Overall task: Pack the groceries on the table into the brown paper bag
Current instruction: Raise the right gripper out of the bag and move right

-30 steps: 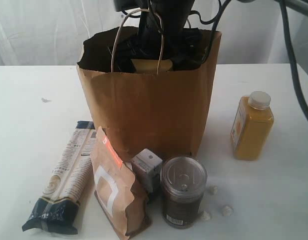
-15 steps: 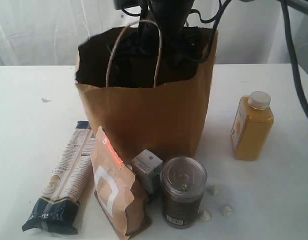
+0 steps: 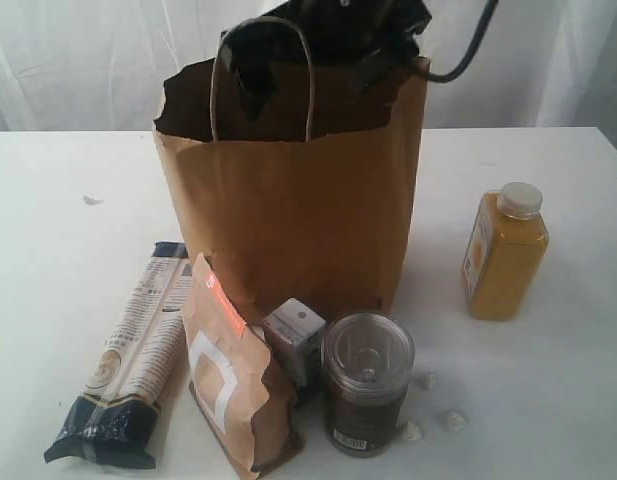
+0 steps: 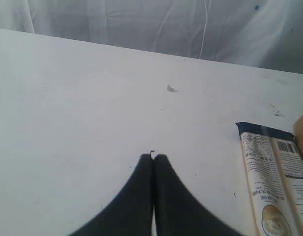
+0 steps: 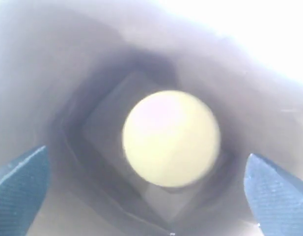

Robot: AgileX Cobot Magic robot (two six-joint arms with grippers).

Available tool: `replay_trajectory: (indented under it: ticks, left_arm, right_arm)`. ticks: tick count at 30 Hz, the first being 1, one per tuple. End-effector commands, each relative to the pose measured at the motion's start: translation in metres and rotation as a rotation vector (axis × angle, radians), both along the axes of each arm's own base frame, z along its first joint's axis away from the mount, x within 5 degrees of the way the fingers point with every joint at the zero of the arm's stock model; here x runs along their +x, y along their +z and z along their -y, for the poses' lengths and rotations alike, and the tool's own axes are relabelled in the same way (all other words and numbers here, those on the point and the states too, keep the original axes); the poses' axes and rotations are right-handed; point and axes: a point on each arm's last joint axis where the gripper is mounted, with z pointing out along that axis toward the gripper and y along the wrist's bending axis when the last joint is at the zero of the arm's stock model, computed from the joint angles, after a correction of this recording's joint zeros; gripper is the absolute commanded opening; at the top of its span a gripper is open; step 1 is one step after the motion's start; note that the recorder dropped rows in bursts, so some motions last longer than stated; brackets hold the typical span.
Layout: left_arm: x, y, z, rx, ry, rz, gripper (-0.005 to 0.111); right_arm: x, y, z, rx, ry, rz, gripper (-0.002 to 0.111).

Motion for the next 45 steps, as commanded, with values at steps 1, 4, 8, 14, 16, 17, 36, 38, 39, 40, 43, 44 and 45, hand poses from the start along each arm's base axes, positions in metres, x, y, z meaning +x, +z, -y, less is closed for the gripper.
replay_trajectory:
  ticks: [1, 4, 8, 14, 16, 17, 36, 38, 39, 40, 43, 44, 45]
  left_arm:
    - [0.000, -0.001, 0.000, -0.006, -0.007, 0.004, 0.000]
    - [0.000, -0.001, 0.000, -0.006, -0.007, 0.004, 0.000]
    - [0.000, -0.001, 0.000, -0.006, -0.007, 0.004, 0.000]
    - [0.000, -0.001, 0.000, -0.006, -0.007, 0.004, 0.000]
    - [0.000, -0.001, 0.000, -0.006, -0.007, 0.004, 0.000]
    - [0.000, -0.001, 0.000, -0.006, -0.007, 0.004, 0.000]
    - [0.000, -0.001, 0.000, -0.006, -0.007, 0.004, 0.000]
    - [0.000, -0.001, 0.000, -0.006, -0.007, 0.004, 0.000]
    - [0.000, -0.001, 0.000, -0.006, -0.007, 0.004, 0.000]
    - [0.000, -0.001, 0.000, -0.006, -0.007, 0.004, 0.000]
    - [0.000, -0.001, 0.000, -0.006, -0.007, 0.004, 0.000]
    - [0.000, -0.001, 0.000, -0.006, -0.007, 0.004, 0.000]
    - [0.000, -0.001, 0.000, -0.006, -0.007, 0.004, 0.000]
  right_arm:
    - [-0.013, 0.032, 0.021, 0.001, -0.045, 0.107, 0.105]
    - [-0.016, 0.038, 0.025, 0.001, -0.049, 0.126, 0.105]
    - [-0.015, 0.038, 0.025, -0.023, -0.034, 0.139, 0.105]
    - [-0.011, 0.038, 0.030, -0.085, -0.055, 0.183, 0.105]
    - [-0.011, 0.039, 0.031, -0.088, -0.057, 0.189, 0.105]
    - [-0.012, 0.041, 0.032, -0.085, -0.058, 0.192, 0.105]
    - [-0.052, 0.087, 0.052, 0.086, -0.069, 0.237, 0.105]
    - [-0.056, 0.091, 0.054, 0.099, -0.066, 0.241, 0.105]
    - [-0.059, 0.095, 0.056, 0.110, -0.065, 0.247, 0.105]
    - [-0.061, 0.096, 0.057, 0.114, -0.064, 0.249, 0.105]
    - [-0.069, 0.097, 0.064, 0.111, -0.065, 0.248, 0.105]
    - [-0.071, 0.095, 0.065, 0.106, -0.065, 0.242, 0.105]
    - [-0.075, 0.095, 0.068, 0.105, -0.065, 0.241, 0.105]
